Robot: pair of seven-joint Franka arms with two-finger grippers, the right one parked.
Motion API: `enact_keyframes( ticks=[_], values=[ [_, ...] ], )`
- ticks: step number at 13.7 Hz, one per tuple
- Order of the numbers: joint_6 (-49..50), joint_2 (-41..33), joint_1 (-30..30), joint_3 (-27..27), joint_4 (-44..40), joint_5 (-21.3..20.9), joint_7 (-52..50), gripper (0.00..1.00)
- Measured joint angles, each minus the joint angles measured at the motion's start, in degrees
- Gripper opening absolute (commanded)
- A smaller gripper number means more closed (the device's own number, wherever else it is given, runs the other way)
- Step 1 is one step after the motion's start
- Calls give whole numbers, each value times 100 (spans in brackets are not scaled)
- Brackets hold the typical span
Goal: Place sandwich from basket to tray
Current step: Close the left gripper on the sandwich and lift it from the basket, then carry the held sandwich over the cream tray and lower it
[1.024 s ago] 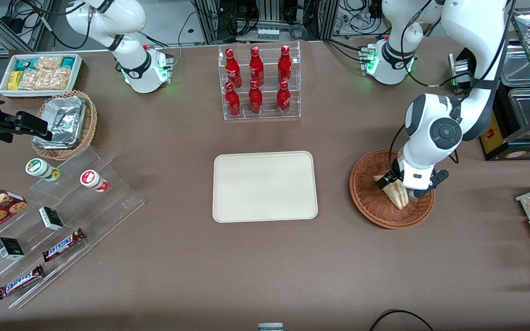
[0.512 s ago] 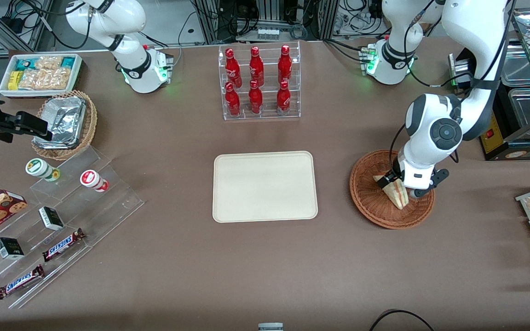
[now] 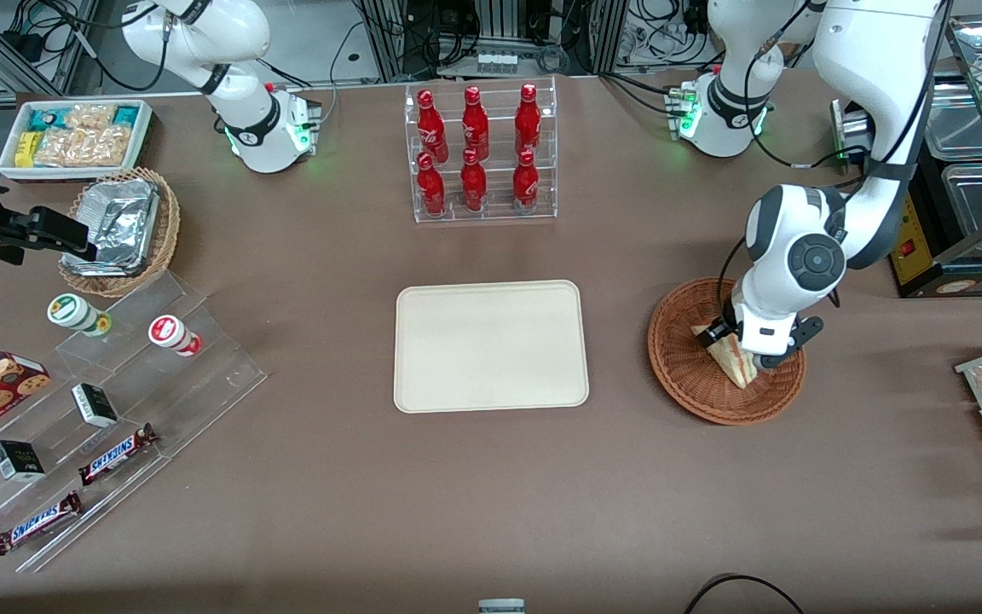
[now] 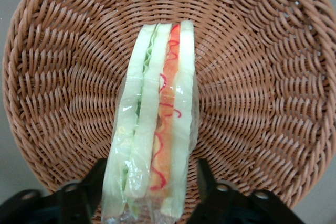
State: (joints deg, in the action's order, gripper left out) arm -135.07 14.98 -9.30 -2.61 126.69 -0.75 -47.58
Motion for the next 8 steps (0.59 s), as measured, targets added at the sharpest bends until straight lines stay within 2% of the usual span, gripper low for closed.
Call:
enact_keyframes(
  ticks=[5, 8],
  values=[
    [117, -53, 2, 5, -131, -5, 77, 0],
    [919, -180, -6, -19, -607, -12, 465, 0]
  ],
)
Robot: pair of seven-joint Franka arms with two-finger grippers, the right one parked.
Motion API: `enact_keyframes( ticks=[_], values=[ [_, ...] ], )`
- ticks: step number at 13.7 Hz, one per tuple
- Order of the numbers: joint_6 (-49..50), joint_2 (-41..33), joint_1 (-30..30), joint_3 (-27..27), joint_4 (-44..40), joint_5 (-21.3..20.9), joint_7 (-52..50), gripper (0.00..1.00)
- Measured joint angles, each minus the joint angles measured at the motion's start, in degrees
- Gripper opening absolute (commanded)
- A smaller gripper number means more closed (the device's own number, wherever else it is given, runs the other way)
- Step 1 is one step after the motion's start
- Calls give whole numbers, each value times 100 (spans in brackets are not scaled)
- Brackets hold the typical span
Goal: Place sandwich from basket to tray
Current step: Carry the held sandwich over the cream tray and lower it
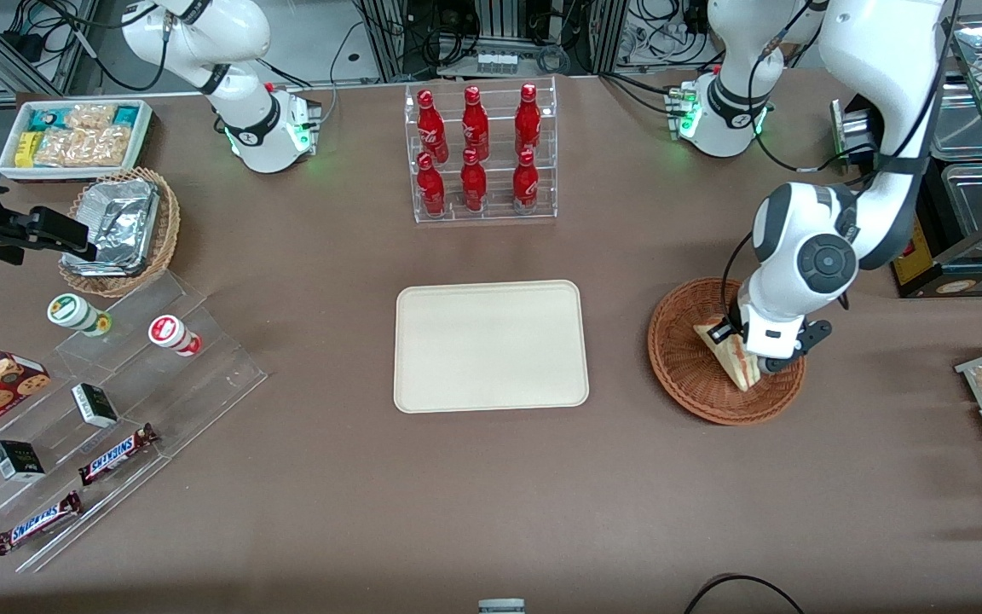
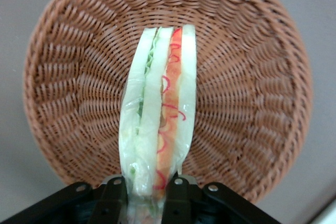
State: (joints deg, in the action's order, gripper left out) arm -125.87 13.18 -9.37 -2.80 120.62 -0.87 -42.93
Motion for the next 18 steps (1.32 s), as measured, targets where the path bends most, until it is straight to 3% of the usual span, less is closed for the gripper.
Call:
enact_keyframes(
  ticks=[3, 7, 10, 18],
  values=[
    [740, -28, -172, -115, -545, 0, 510, 0],
    [874, 242, -1127, -175, -1078, 11, 592, 0],
    [956, 811, -1828, -188, -1788, 13, 409, 0],
    [965, 2430, -2963, -191, -3577, 19, -624, 0]
  ],
)
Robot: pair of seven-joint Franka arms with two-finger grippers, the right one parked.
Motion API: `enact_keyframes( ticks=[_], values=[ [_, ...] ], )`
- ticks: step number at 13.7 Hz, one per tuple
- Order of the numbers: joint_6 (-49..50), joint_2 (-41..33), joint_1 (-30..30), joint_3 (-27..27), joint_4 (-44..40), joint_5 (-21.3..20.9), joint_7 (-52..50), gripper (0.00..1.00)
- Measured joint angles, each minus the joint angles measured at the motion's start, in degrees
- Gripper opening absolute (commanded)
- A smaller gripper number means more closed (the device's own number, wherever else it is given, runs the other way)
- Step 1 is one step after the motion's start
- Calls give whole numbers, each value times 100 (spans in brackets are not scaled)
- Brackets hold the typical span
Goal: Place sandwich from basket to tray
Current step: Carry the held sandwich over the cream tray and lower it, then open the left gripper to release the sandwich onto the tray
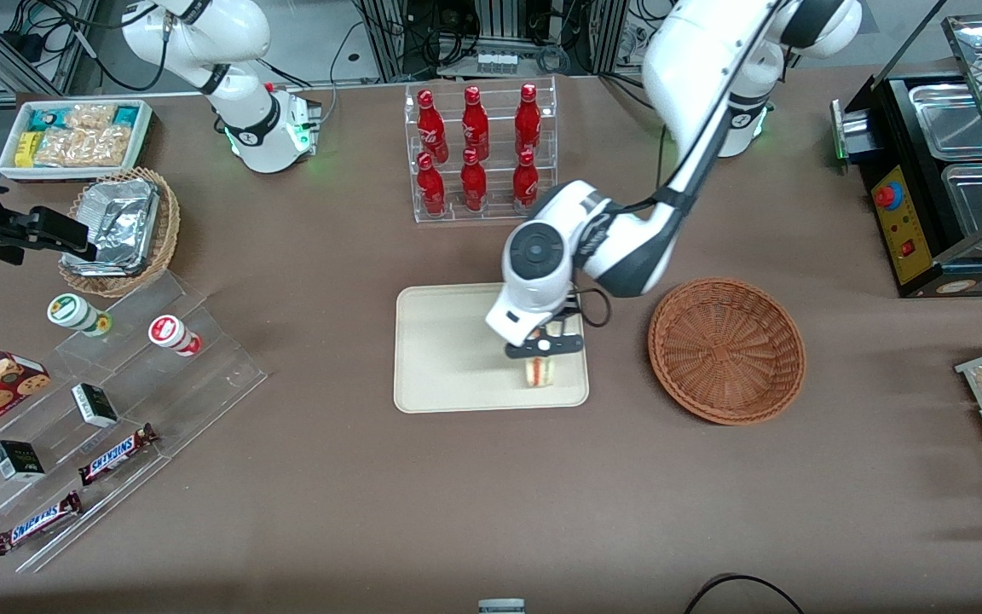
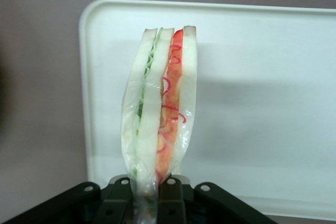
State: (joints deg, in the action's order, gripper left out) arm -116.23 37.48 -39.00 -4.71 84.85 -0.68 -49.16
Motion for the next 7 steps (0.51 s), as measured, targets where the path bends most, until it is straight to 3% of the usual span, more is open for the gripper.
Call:
enact_keyframes(
  ticks=[4, 7],
  values=[
    [1, 494, -238, -3, -685, 393, -368, 0],
    [2, 720, -325, -7, -874, 453, -506, 0]
  ],
)
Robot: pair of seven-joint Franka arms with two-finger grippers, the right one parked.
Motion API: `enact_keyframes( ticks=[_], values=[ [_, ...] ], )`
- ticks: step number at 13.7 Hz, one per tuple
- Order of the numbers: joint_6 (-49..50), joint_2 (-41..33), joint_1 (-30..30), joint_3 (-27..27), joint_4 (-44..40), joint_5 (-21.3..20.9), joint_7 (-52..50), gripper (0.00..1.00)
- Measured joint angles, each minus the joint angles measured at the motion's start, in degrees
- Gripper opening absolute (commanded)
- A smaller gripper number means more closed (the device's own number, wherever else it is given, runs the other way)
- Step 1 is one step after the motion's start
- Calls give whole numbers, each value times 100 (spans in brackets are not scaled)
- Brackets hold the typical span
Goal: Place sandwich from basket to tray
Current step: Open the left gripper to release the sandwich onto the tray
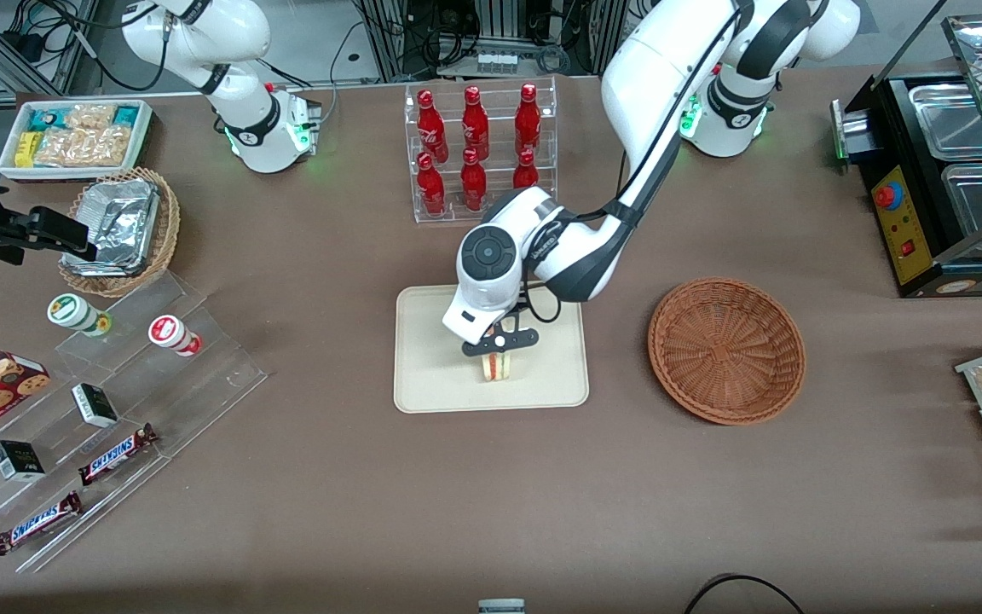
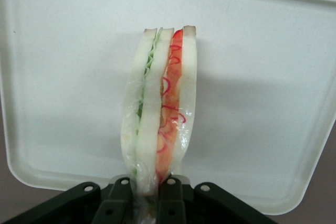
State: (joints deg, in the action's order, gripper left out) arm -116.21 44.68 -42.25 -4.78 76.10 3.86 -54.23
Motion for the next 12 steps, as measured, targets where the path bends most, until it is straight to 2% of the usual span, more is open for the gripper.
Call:
enact_keyframes(
  ticks=[6, 7, 8, 12],
  values=[
    [0, 119, -74, -3, -20, 9, -107, 0],
    [0, 151, -74, -1, -34, 9, -112, 42],
    [0, 191, -74, -1, -63, 9, -117, 99],
    [0, 258, -66, 10, -195, 16, -131, 100]
  ],
)
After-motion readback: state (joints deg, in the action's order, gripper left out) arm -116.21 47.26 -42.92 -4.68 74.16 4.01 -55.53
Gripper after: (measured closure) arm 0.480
